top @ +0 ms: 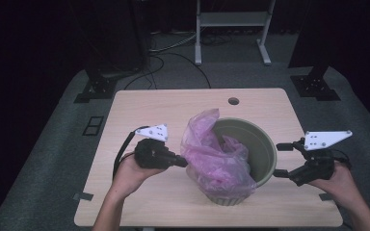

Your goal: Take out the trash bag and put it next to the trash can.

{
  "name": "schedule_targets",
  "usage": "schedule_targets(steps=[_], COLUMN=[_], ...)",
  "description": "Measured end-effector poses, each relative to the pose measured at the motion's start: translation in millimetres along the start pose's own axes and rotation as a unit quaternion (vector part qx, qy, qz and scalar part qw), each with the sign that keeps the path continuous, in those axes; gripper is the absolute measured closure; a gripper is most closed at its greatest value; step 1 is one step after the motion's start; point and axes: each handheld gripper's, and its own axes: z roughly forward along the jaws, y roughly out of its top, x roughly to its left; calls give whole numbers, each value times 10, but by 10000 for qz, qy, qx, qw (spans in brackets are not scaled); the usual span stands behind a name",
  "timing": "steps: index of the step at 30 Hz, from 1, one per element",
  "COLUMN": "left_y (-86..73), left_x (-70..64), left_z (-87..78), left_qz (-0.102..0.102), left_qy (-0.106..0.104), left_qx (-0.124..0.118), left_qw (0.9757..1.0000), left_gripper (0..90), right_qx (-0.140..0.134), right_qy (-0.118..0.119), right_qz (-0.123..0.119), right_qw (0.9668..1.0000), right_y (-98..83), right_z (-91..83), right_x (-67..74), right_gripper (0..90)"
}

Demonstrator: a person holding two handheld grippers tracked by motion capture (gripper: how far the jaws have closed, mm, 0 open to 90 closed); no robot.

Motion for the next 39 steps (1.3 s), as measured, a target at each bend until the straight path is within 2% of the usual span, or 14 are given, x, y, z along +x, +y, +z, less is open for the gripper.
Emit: schedule_targets(steps=[8, 13, 18, 23, 28, 36, 39], left_y=[114, 214, 305, 403, 567, 902, 1031], left_x=[-62, -92, -117, -126, -136, -130, -122], left_z=[-180, -236, -280, -341, -424, -571, -624], left_qz=[104, 161, 210, 262, 380, 555, 628], left_qy=[232, 363, 407, 406, 450, 564, 625], left_qx=[-572, -917, -1187, -1491, -1814, -2135, -2175], left_qw=[9980, 9950, 9919, 9876, 9816, 9737, 9720], left_gripper=[899, 899, 899, 899, 899, 899, 899], right_qx=[15, -27, -87, -169, -219, -228, -248], right_qy=[-13, -42, -77, -87, -99, -119, -113], right_qz=[42, 65, 89, 108, 115, 110, 119], right_qw=[10000, 10000, 9999, 9998, 9996, 9996, 9996], right_y=[-31, -38, -46, -46, -39, -42, -44], right_z=[-8, -46, -98, -142, -178, -204, -213], right_x=[-15, -20, -27, -40, -47, -55, -55], right_gripper=[103, 103, 103, 103, 102, 103, 103])
